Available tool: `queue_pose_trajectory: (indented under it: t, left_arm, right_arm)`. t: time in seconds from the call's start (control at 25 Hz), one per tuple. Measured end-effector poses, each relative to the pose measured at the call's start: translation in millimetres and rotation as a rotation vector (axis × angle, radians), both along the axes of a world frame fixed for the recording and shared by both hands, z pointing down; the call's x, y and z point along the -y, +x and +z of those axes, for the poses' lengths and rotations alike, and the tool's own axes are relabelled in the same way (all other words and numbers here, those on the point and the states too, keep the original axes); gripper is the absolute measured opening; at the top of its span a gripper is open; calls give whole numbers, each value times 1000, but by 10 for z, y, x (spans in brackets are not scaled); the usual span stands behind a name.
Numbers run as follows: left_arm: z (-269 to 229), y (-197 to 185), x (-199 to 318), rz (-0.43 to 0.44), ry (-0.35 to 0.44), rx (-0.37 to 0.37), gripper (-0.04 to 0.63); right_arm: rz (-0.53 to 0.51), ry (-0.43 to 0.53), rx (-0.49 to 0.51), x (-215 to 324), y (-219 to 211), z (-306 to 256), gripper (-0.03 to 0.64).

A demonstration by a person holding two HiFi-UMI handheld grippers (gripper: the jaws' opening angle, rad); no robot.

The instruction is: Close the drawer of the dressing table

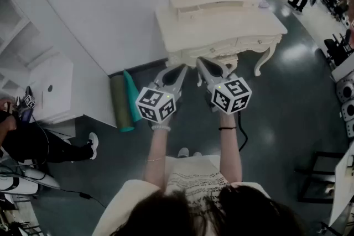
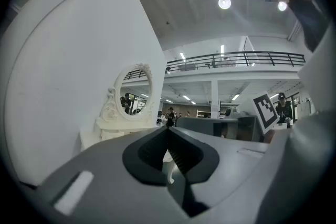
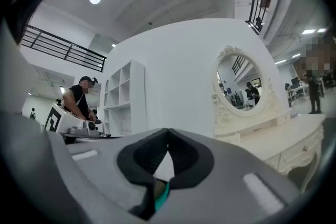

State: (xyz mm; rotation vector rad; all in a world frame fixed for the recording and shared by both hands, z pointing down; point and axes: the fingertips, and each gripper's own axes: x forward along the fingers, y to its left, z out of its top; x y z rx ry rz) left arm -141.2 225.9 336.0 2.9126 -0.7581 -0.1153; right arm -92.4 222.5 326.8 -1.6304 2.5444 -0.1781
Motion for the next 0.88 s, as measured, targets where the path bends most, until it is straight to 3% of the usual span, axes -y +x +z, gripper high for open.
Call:
queue_pose_trajectory:
  t: [0.88]
  left_arm:
    - [-13, 266, 80, -9, 3, -1, -9]
  right_arm:
    - [-16, -1, 4, 105, 275, 28, 3]
